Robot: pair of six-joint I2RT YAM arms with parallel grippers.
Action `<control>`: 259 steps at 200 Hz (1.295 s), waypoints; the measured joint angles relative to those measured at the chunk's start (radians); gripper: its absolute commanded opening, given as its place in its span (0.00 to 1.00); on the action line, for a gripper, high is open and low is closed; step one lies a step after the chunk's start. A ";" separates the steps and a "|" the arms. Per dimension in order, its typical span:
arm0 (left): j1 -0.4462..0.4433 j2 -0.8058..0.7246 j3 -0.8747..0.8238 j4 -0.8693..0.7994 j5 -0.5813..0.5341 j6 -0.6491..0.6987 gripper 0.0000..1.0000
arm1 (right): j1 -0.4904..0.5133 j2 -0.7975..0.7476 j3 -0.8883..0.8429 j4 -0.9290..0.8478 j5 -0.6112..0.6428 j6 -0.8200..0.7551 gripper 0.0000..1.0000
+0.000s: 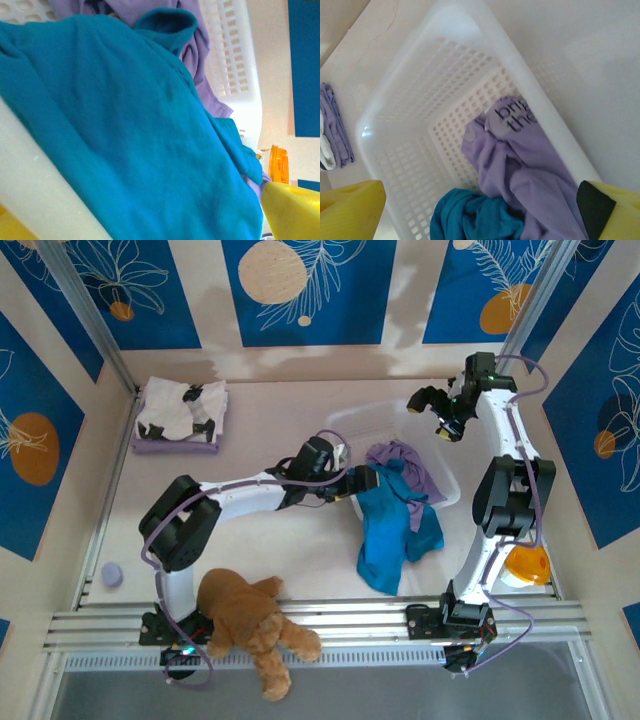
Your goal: Fold and stack the t-shirts
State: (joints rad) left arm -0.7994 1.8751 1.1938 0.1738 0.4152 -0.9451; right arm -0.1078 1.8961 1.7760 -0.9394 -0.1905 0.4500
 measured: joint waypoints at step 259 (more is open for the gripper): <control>0.200 -0.229 -0.236 -0.196 -0.031 0.150 0.99 | 0.038 0.238 -0.040 -0.179 0.245 -0.007 0.99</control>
State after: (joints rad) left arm -0.5995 1.6463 0.9577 -0.0223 0.3843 -0.7948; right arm -0.0696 2.1345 1.7363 -1.1183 0.0544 0.4431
